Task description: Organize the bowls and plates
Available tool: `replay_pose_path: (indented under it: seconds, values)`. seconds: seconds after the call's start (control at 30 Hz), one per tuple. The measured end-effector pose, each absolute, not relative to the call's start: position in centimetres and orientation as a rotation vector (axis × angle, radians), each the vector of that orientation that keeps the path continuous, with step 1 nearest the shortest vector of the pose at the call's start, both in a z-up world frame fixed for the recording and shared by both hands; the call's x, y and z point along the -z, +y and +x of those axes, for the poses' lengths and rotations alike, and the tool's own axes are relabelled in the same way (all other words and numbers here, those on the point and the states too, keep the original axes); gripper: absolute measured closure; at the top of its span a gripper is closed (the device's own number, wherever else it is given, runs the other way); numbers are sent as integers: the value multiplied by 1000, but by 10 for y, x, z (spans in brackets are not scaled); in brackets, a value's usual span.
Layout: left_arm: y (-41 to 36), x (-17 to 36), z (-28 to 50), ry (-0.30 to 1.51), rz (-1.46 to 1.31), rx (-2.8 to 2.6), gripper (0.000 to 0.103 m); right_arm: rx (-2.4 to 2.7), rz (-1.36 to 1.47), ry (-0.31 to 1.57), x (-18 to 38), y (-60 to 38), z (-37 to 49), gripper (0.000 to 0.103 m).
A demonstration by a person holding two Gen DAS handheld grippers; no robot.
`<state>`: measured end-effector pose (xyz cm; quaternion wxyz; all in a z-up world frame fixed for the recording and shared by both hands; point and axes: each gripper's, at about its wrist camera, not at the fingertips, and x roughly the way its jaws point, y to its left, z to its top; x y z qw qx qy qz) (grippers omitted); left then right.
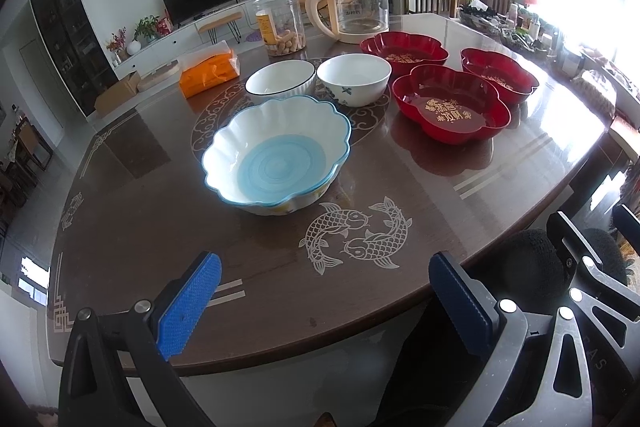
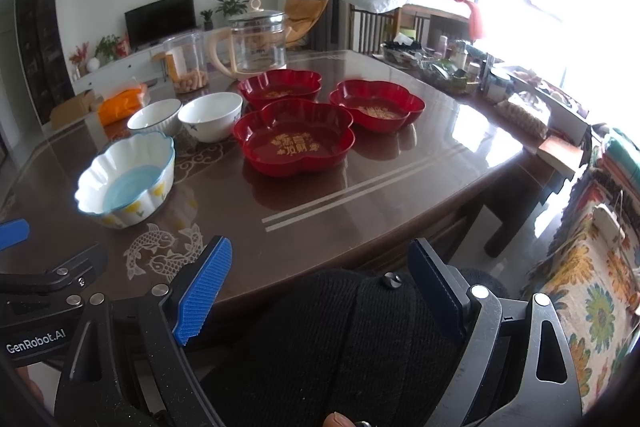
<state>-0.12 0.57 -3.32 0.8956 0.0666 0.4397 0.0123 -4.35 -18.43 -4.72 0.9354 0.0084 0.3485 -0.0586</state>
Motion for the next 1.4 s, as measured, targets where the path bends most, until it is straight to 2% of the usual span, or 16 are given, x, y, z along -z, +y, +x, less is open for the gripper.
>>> replay_pose_path:
  seconds: [0.37, 0.7, 0.93, 1.17, 1.4]
  values:
    - [10, 38, 1, 924, 159, -52, 0, 120, 17, 712, 49, -185, -44, 11]
    - [20, 33, 1, 924, 37, 47, 0, 131, 32, 682, 44, -190, -47, 11]
    - [16, 22, 4, 887, 1, 125, 0, 84, 100, 616, 37, -201, -49, 11]
    - [27, 18, 6, 849, -99, 156, 0, 26, 142, 448, 22, -208, -64, 11]
    - [19, 32, 7, 920, -91, 183, 0, 19, 118, 488, 20, -201, -61, 11]
